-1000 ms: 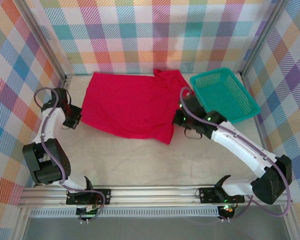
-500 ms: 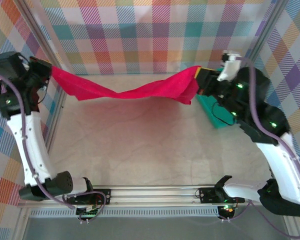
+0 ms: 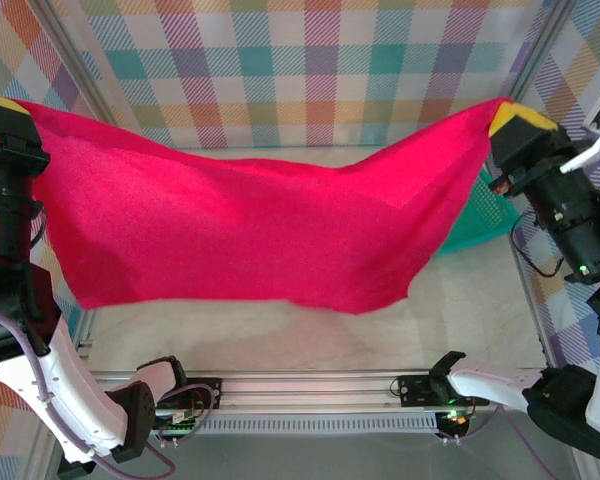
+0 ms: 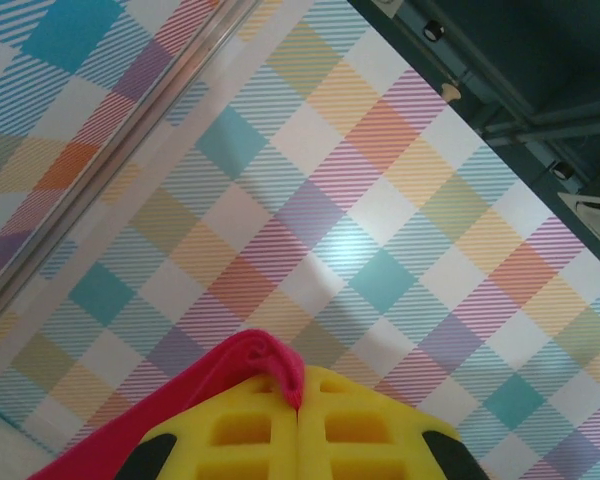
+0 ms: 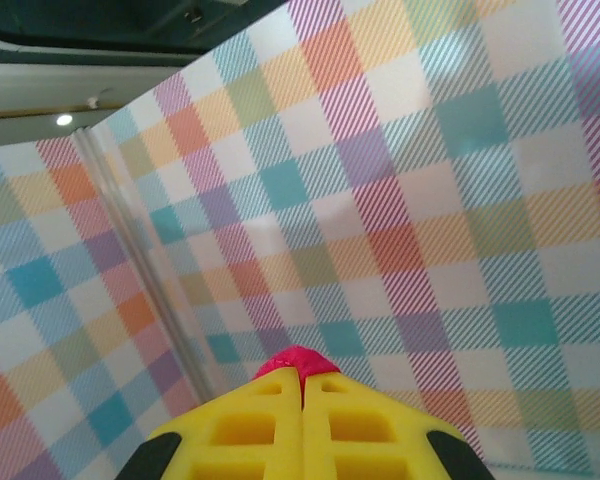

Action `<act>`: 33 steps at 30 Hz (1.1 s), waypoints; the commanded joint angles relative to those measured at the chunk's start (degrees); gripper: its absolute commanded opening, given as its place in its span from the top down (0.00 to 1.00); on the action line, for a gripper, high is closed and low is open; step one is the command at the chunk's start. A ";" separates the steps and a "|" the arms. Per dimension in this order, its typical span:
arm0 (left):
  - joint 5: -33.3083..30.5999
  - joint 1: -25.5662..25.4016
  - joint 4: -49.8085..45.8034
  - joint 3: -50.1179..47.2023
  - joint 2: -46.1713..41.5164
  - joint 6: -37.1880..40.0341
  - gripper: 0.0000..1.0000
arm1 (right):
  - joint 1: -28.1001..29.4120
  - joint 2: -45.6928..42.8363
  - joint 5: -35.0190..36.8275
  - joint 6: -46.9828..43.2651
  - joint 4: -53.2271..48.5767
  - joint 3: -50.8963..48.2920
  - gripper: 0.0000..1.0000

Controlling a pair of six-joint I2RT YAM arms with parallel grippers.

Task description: Fold the inside-out t-shirt

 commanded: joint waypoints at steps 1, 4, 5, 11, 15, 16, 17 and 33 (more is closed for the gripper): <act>1.08 0.42 0.81 -1.99 5.31 1.04 1.00 | -0.22 6.58 8.58 -7.41 1.07 3.25 1.00; 5.72 0.43 3.87 -9.70 8.31 -0.78 1.00 | -0.40 12.48 13.19 -12.38 3.89 2.44 1.00; 7.08 0.27 5.42 -12.91 9.23 -1.19 1.00 | -1.10 14.40 13.61 -13.05 4.14 2.01 1.00; 6.22 -4.94 14.55 -33.44 16.04 -0.79 1.00 | -11.05 27.50 5.23 -4.98 3.01 -4.16 1.00; 0.33 -8.30 17.09 -41.17 26.46 -0.06 1.00 | -13.84 39.48 1.43 -0.17 5.70 -7.76 1.00; -0.41 -8.43 17.11 -41.69 30.36 -0.76 1.00 | -14.50 43.82 0.85 0.88 5.82 -7.13 1.00; -1.68 -8.40 16.86 -41.76 33.71 -1.64 1.00 | -15.05 48.26 0.22 1.94 5.09 -5.37 1.00; -6.09 -14.56 10.79 -45.33 38.61 -3.03 0.00 | -12.12 60.40 -17.56 18.01 -2.76 -11.10 0.31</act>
